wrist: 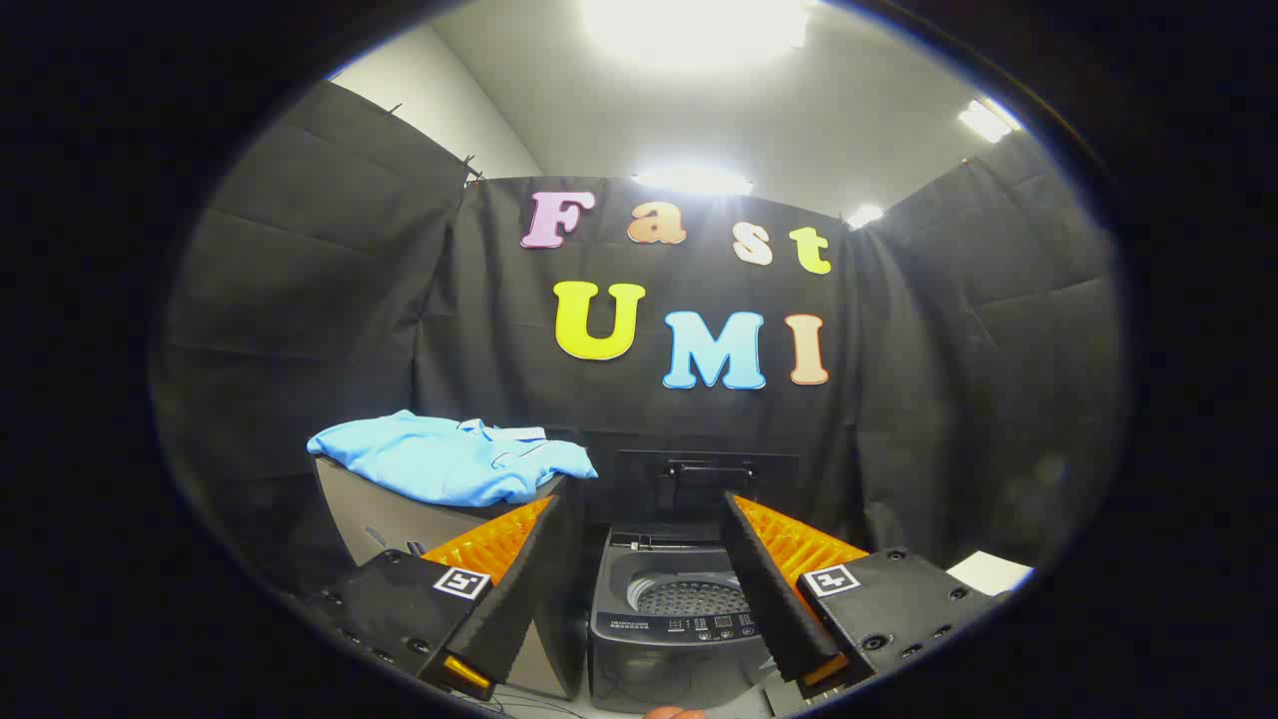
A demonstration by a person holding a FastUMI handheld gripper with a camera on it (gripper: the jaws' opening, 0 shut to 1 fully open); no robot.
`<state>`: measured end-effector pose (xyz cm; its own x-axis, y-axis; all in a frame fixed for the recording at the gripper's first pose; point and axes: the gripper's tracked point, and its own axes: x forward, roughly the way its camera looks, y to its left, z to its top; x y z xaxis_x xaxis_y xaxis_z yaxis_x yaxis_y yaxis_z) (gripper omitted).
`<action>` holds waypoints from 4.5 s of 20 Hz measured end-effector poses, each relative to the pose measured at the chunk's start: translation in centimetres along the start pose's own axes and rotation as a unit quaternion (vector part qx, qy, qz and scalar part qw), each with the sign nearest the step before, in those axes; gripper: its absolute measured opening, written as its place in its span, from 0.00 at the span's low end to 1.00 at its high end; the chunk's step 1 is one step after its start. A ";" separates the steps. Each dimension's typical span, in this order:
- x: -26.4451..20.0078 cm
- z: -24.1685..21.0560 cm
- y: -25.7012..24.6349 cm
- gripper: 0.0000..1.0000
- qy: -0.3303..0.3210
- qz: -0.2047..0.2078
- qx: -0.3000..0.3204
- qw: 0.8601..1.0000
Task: Put the clothes into the washing machine and then close the washing machine lid.
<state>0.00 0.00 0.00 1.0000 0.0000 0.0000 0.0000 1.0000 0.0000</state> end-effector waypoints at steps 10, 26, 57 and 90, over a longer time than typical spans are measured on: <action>-1.1 0.7 0.9 1.00 -0.004 0.006 -0.012 1.000; -0.4 0.2 1.6 1.00 0.012 0.004 -0.008 1.000; 13.3 10.5 9.1 1.00 0.123 0.122 0.036 0.984; 21.9 -1.7 24.1 1.00 0.288 0.223 0.005 0.931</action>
<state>21.86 24.10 -1.72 0.7344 0.4182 -0.5345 -0.4128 0.9004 0.1374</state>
